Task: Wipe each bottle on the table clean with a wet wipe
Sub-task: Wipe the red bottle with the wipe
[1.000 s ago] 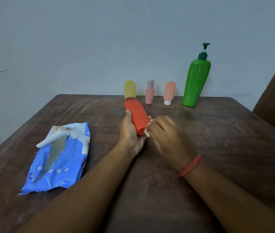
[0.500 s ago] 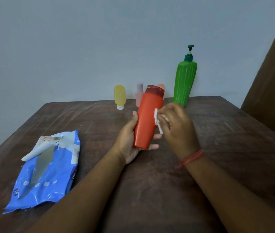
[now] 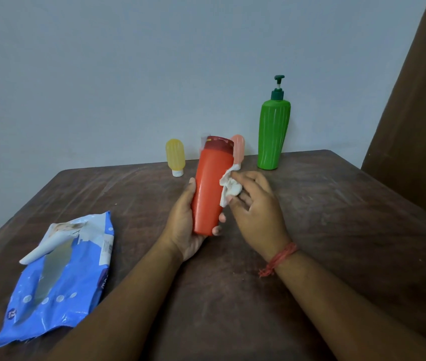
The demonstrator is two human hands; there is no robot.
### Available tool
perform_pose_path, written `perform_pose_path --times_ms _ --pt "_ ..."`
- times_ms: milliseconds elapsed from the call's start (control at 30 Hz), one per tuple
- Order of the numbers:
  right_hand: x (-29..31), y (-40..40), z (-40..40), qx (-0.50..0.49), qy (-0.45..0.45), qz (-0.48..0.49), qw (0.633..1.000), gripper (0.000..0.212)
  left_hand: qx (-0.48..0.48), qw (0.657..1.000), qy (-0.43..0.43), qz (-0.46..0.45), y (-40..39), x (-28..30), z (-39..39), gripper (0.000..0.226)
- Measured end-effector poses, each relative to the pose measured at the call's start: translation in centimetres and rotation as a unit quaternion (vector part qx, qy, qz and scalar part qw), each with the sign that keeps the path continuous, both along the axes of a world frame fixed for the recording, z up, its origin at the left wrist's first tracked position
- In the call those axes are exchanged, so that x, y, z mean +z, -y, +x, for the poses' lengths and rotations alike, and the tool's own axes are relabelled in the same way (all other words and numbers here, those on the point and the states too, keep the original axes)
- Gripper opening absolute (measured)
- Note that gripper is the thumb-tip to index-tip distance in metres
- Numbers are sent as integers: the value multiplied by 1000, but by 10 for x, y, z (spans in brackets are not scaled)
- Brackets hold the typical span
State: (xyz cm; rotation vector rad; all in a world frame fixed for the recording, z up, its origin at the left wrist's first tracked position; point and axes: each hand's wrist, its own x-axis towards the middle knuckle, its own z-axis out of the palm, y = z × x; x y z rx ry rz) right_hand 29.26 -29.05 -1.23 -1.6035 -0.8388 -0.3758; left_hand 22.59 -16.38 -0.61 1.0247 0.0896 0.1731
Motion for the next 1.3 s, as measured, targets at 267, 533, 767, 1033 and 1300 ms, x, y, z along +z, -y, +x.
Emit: perform_pose_path --times_ms 267,533,767,1033,1300 --pt "31 37 34 -171 49 52 983 30 -75 986 -11 149 7 -5 -1 63" --pt "43 47 34 -36 -67 140 987 24 -110 954 3 280 9 -1 -5 43" --pt "39 53 40 -1 -74 88 993 14 -73 970 -6 233 7 0 -7 49" --pt "29 39 39 31 -156 183 970 10 -53 988 -20 146 6 2 -7 51" --pt "15 9 4 130 -282 265 913 21 -57 998 -14 -12 11 5 -6 60"
